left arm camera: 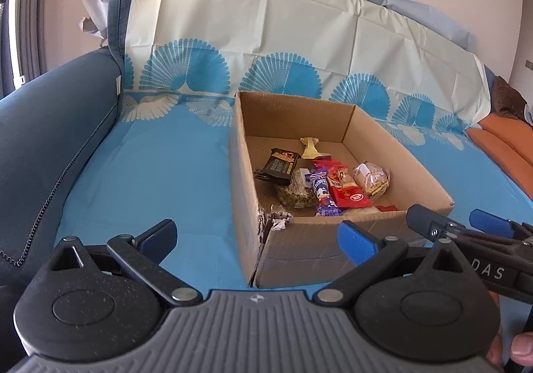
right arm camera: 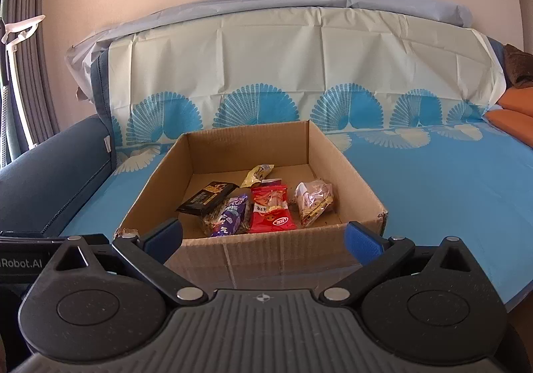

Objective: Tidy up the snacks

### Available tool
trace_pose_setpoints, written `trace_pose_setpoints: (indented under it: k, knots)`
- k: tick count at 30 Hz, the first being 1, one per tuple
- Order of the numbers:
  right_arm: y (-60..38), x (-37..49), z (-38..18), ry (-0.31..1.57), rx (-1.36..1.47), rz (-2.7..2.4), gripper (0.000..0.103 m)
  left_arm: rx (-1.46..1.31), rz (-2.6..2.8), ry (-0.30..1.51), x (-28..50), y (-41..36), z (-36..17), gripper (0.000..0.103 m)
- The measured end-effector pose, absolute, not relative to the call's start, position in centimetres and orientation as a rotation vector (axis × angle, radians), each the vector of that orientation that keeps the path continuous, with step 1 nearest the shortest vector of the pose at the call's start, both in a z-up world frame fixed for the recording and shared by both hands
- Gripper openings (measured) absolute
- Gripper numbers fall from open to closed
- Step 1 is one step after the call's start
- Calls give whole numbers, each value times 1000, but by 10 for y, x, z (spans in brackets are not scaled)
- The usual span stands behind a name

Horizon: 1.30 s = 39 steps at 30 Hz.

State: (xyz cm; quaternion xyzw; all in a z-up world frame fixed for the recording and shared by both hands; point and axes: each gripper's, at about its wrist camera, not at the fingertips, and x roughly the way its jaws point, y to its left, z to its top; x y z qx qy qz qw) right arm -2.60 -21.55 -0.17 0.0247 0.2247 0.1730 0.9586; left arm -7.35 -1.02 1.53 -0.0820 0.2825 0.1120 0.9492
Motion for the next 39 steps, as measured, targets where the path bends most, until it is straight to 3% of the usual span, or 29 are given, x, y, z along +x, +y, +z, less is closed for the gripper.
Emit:
trace_pose_setpoints:
  k: [39]
  knots:
    - [-211,-27,-1,449,37,358,102,-152,205,542,-77,-11,18,103]
